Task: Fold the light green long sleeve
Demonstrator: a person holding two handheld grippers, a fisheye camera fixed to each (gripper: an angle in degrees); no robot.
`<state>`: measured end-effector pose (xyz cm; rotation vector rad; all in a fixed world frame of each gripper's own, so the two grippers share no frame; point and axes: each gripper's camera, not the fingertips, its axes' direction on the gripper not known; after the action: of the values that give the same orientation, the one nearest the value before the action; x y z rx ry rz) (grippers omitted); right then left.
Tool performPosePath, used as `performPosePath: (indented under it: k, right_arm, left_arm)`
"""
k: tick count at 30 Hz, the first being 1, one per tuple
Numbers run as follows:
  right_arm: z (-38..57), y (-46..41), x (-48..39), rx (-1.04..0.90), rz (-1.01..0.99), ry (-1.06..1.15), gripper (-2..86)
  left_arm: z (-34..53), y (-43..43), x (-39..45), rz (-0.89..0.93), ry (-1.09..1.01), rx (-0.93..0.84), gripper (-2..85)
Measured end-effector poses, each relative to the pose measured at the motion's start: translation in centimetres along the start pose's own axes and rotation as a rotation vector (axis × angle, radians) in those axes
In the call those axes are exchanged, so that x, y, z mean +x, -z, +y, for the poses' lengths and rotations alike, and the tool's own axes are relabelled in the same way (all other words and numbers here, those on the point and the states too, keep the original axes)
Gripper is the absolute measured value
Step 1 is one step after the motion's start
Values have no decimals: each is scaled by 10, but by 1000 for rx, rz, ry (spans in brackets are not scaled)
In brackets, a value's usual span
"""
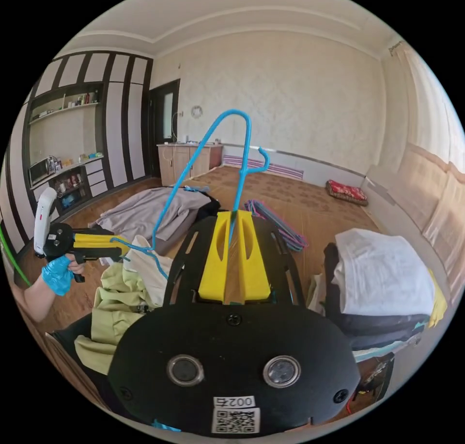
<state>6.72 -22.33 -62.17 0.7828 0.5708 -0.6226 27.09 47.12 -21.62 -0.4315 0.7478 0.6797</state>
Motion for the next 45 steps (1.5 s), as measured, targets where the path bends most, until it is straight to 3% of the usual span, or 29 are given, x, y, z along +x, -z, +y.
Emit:
performPosePath:
  k: [6, 11, 18, 27, 35, 45]
  right_arm:
    - [30, -99, 0, -157, -55, -18, 48]
    - [78, -183, -4, -272, -94, -61, 10]
    - [92, -239, 6, -280, -111, -93, -7]
    - [13, -305, 51, -364, 53, 47, -8]
    - [-62, -419, 119, -540, 246, 161, -8]
    - [-69, -563, 156, -673, 404, 352, -3]
  left_arm:
    - [-19, -13, -13, -10, 20, 6, -7]
    - [-34, -27, -22, -45, 42, 5, -6]
    - [-68, -61, -41, -81, 61, -19, 1]
    - [-158, -127, -59, -51, -6, -53, 26]
    - [-258, -218, -62, -7, -79, -117, 24]
    - [-319, -336, -66, -104, -124, -204, 28]
